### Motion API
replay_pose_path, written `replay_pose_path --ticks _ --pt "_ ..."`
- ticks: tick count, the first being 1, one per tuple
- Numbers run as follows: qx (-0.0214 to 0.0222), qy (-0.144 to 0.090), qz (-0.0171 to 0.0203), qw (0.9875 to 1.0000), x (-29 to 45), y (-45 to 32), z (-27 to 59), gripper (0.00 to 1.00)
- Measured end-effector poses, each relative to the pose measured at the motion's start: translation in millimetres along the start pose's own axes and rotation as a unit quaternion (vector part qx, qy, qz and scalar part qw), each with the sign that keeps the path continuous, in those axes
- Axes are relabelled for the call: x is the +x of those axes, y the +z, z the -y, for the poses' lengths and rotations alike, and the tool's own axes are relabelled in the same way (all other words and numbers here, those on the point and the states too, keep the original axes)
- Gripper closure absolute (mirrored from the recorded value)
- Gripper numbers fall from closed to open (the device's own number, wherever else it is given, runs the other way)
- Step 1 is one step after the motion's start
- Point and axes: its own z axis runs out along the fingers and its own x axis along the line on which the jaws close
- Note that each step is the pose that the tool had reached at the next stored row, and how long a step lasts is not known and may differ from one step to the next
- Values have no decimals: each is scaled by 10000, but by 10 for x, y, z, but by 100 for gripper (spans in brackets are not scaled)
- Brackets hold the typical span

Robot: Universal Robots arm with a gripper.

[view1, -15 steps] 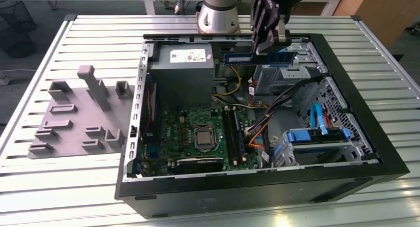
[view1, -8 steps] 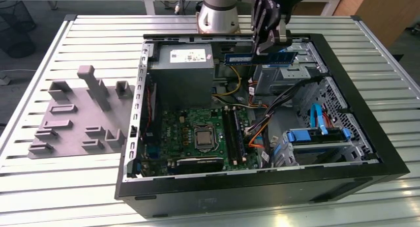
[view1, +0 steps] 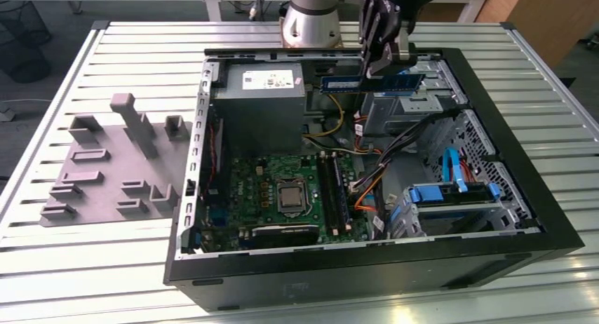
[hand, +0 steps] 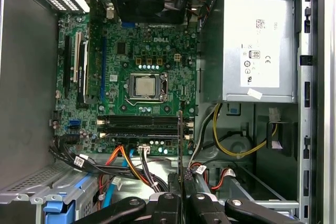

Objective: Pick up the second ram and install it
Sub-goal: 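Insert the second ram into the second slot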

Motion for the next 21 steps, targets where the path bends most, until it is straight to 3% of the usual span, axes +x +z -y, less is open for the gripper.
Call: replay_pose_path --ticks 5,11,21 --pt "5 253 9 9997 0 1 0 86" --pt "6 291 11 9996 0 1 0 86" --pt "12 580 22 9983 0 1 -1 86"
